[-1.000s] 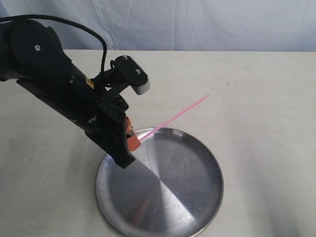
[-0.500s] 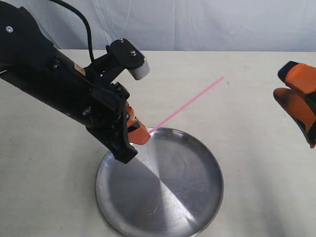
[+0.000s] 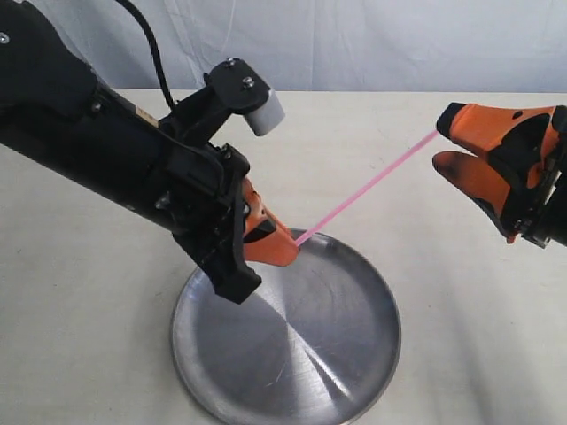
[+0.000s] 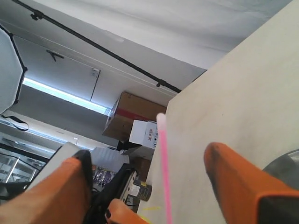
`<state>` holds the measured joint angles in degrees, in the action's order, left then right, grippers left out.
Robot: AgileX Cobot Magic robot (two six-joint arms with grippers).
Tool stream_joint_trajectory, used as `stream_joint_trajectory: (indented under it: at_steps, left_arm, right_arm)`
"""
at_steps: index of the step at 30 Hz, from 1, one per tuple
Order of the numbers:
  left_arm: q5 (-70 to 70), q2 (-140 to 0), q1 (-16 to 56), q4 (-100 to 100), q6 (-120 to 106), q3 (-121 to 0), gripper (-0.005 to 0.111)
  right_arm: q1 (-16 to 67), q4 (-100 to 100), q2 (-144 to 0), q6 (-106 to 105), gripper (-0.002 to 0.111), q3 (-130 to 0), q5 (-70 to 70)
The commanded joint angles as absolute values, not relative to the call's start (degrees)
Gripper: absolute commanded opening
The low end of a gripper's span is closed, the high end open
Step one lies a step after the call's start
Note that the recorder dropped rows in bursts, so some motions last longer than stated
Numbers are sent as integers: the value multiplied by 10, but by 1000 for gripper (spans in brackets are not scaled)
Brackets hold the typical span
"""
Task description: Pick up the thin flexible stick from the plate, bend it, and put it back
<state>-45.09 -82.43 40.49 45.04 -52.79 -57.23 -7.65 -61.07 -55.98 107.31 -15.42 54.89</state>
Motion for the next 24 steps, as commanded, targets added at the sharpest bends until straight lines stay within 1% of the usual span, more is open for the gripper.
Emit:
stream_joint_trajectory:
  at_steps: [1,7,10,15,18,20,21,24]
  left_arm:
    - [-454,-820,424,466,-542,-571,0]
    - [-451,-820,444,476,-554,-571,0]
    - [-447,-820,454,485,-562,-571,0]
    - [-440,-820,458,492,-562,-571,0]
    - [-439,-820,458,494,-562,-571,0]
    - [-439,-820,458,494,-562,-571,0]
    - [-439,-820,458,494,-562,-571,0]
    - [-439,-820,458,494,-562,-571,0]
  right_arm:
    - [-78,-608,-569,1060,67,-158,563]
    - [-78,-613,-569,1059,67,-158,563]
    - [-78,-624,-569,1059,63,-158,563]
    - [-78,-630,-569,1059,43,-158,563]
    - [-78,-644,-569,1061,23,-158,563]
    - [-78,-644,-569,1061,4,-158,563]
    - [-78,-644,-569,1062,0,-158,563]
    - [-78,-644,-569,1062,0,-158,563]
